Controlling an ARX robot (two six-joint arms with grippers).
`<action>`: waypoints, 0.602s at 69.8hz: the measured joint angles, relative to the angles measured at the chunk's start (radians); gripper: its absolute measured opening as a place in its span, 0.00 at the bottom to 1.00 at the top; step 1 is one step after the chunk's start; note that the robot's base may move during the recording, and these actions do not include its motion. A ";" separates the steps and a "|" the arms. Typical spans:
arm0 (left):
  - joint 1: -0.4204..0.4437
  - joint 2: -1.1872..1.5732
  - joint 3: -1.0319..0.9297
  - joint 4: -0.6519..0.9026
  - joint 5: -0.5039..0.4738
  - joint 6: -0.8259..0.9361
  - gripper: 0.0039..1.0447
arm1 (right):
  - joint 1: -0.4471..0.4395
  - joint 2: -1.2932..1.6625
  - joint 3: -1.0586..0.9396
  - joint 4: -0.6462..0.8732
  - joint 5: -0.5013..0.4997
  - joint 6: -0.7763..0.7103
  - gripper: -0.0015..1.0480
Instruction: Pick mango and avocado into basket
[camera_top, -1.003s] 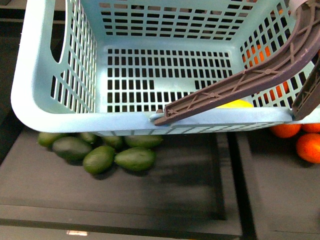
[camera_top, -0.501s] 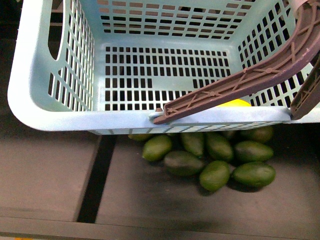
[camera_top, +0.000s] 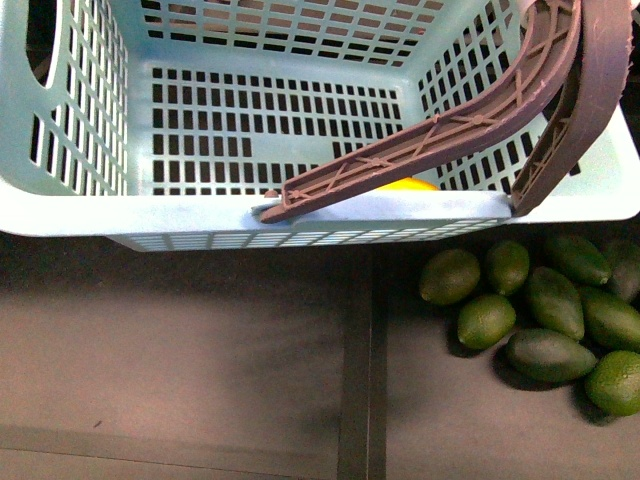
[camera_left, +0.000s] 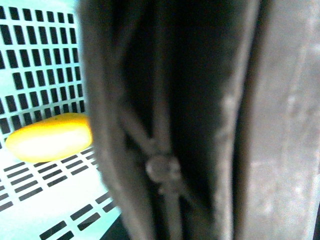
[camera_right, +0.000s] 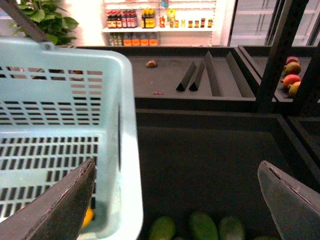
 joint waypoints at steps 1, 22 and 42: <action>0.000 0.000 0.000 0.000 0.000 0.001 0.12 | 0.000 0.000 0.000 0.000 0.000 0.000 0.92; -0.027 0.000 0.000 0.000 0.051 -0.010 0.12 | -0.090 0.026 0.227 -0.648 0.200 0.245 0.92; -0.018 0.000 0.000 0.000 0.017 -0.009 0.12 | -0.479 0.327 0.279 -0.549 -0.177 -0.250 0.92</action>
